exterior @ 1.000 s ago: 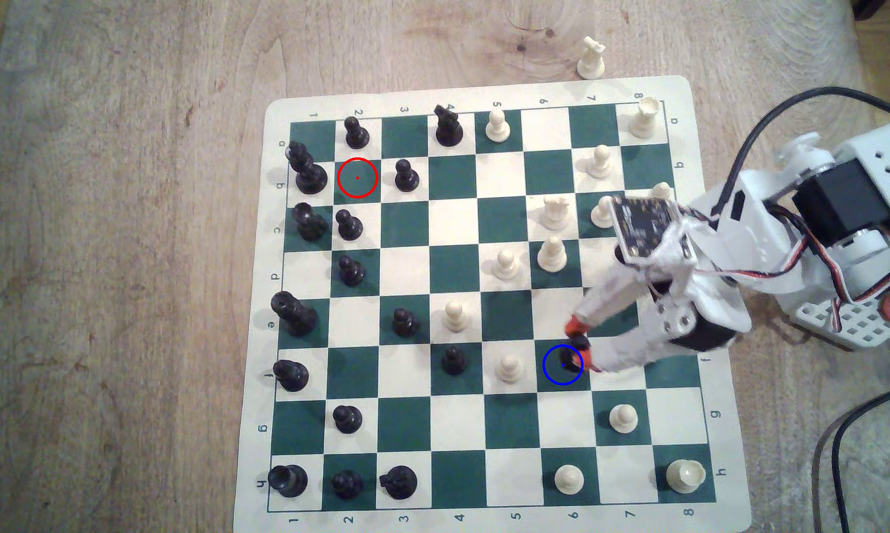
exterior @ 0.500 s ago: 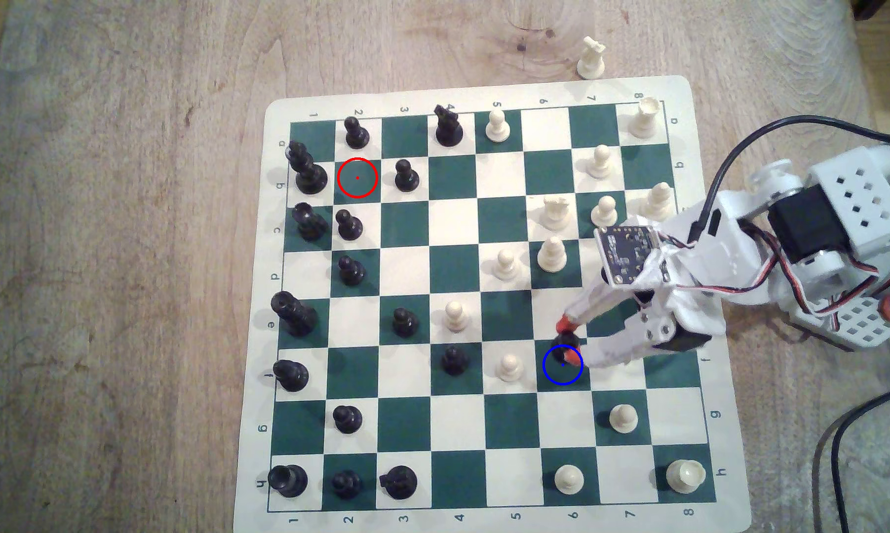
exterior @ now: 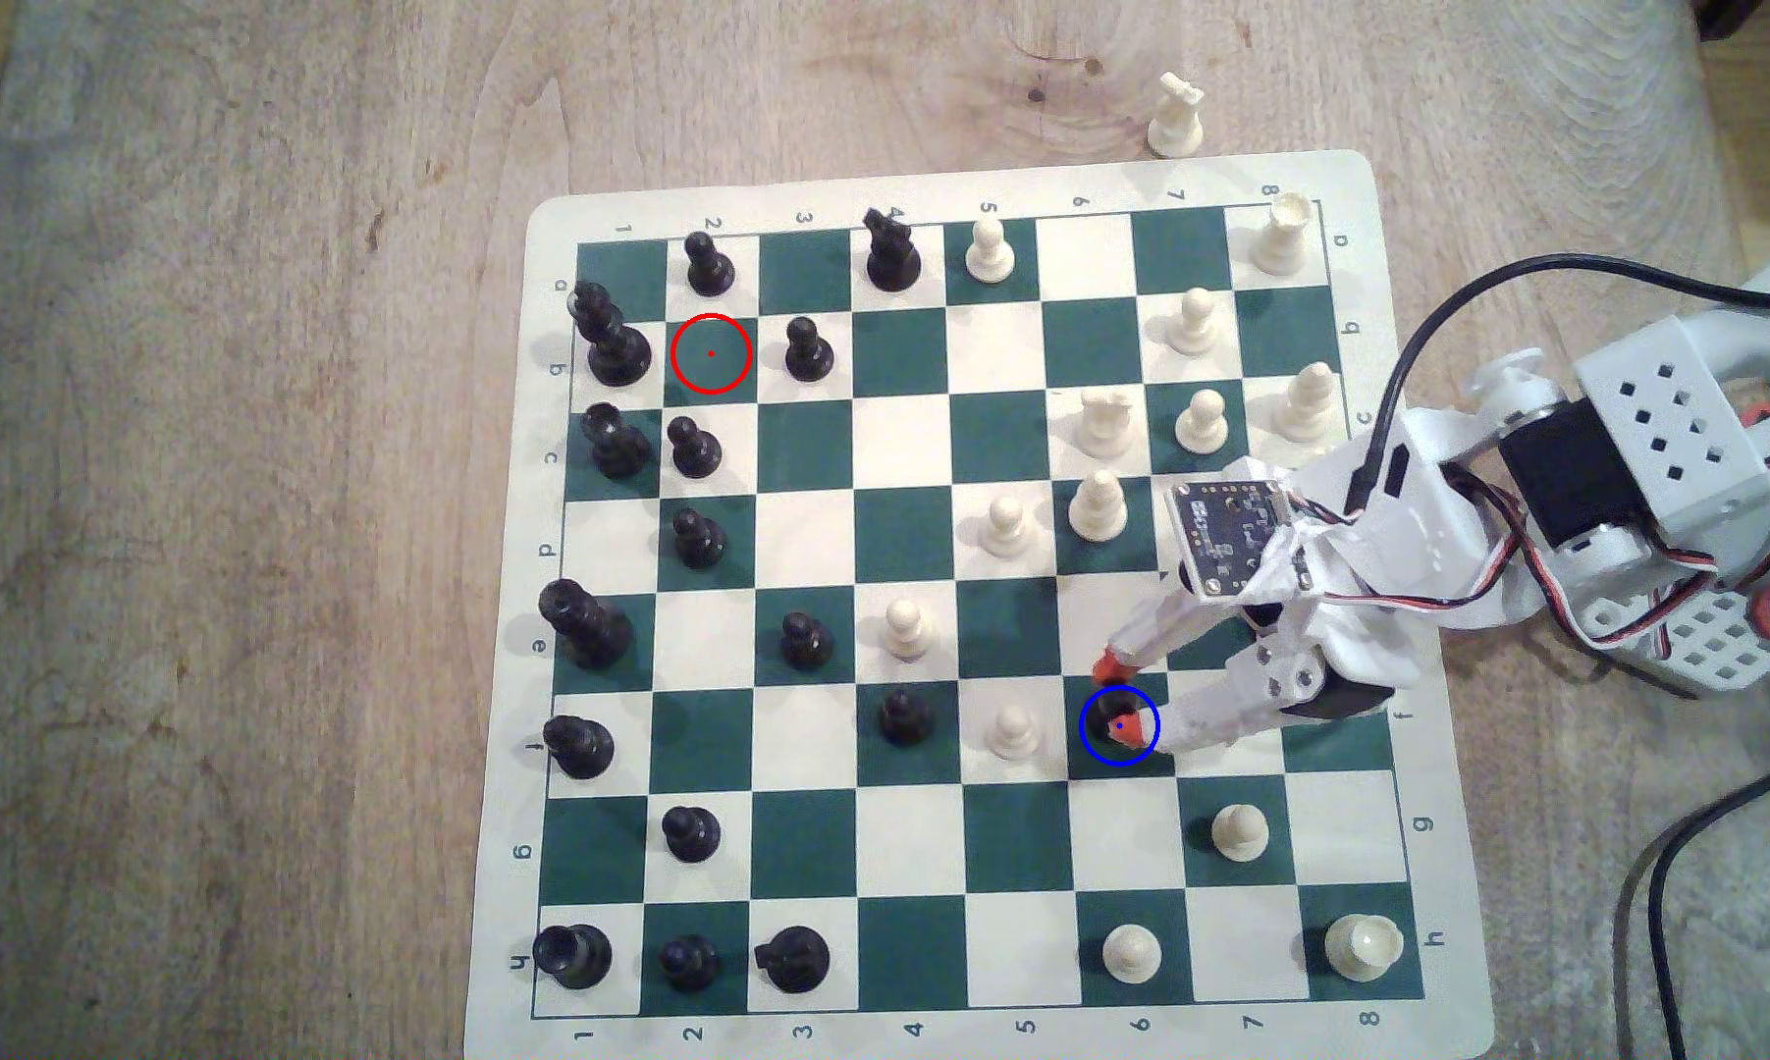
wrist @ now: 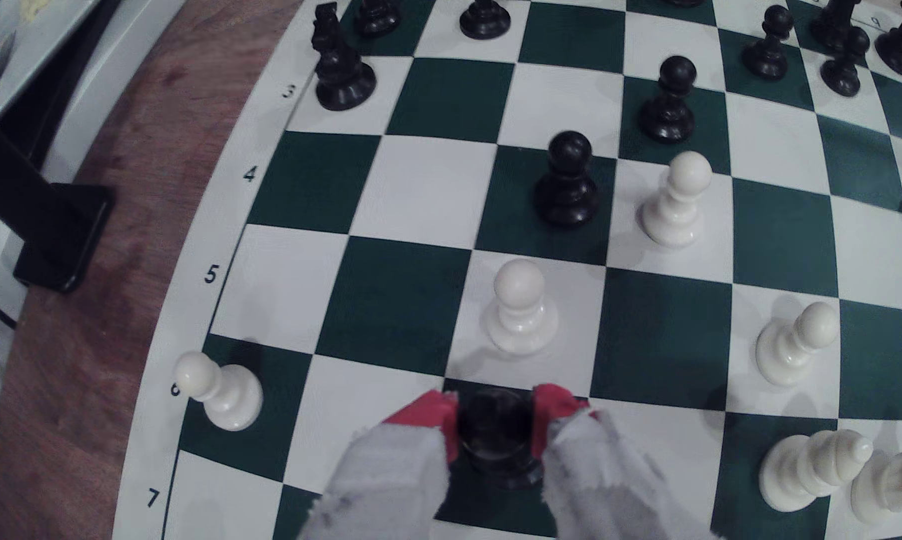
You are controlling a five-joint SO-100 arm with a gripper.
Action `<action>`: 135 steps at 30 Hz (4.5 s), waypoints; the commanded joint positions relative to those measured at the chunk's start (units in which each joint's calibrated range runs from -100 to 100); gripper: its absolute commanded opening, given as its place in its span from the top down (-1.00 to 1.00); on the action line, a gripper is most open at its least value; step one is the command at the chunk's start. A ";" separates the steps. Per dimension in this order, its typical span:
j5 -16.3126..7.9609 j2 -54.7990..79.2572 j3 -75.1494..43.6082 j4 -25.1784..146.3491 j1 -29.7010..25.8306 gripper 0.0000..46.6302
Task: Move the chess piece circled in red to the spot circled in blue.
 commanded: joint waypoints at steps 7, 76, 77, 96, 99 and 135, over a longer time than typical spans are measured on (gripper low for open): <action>-0.24 2.19 0.05 -2.65 -0.90 0.98; -1.27 8.05 0.23 -10.51 -1.13 0.98; -1.27 8.05 0.32 -10.35 -1.13 0.98; -0.49 8.81 0.87 -9.04 -0.82 0.54; -0.44 8.47 0.87 -8.63 -0.74 0.46; 11.04 -39.07 11.93 -39.18 13.97 0.99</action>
